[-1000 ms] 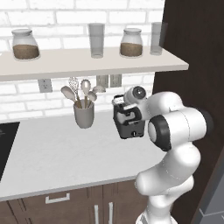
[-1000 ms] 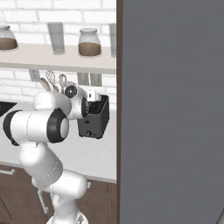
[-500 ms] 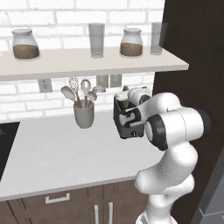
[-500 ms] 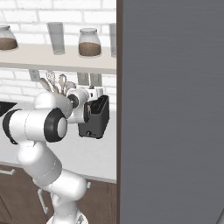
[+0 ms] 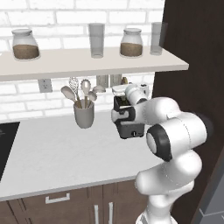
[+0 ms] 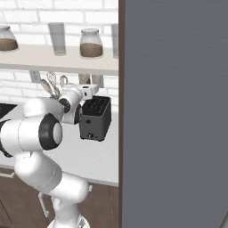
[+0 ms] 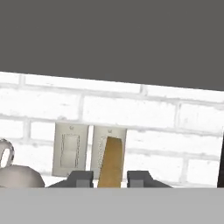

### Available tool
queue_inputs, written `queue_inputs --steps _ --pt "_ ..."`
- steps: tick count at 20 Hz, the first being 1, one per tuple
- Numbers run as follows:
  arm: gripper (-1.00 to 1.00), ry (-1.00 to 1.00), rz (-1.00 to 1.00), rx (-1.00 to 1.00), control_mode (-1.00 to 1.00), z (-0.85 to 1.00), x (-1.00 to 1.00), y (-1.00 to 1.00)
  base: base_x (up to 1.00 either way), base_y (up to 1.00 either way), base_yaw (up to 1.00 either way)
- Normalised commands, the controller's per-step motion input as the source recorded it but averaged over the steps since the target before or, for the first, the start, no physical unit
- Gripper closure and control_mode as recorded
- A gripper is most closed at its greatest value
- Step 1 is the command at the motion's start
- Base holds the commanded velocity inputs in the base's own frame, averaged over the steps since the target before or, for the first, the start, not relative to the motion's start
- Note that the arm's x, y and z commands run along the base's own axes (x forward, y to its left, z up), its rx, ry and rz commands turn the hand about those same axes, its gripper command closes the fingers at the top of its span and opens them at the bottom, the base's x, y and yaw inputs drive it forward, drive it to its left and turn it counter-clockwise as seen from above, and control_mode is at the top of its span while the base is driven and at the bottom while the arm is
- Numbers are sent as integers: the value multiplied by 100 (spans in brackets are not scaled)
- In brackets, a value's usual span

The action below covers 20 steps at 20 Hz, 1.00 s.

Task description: Start the toaster. Once the lever pops up, take the bread to the plate on the dining counter.

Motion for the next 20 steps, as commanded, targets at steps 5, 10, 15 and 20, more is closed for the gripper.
queue_inputs --steps 5,10,15,20 --pt "100 14 0 10 -100 57 -85 0 0 0 0" --pt "100 15 0 12 -100 61 -100 0 0 0 0" --pt "100 19 0 10 -100 56 -100 0 0 0 0" --pt "100 25 0 8 -100 38 -100 0 0 0 0"
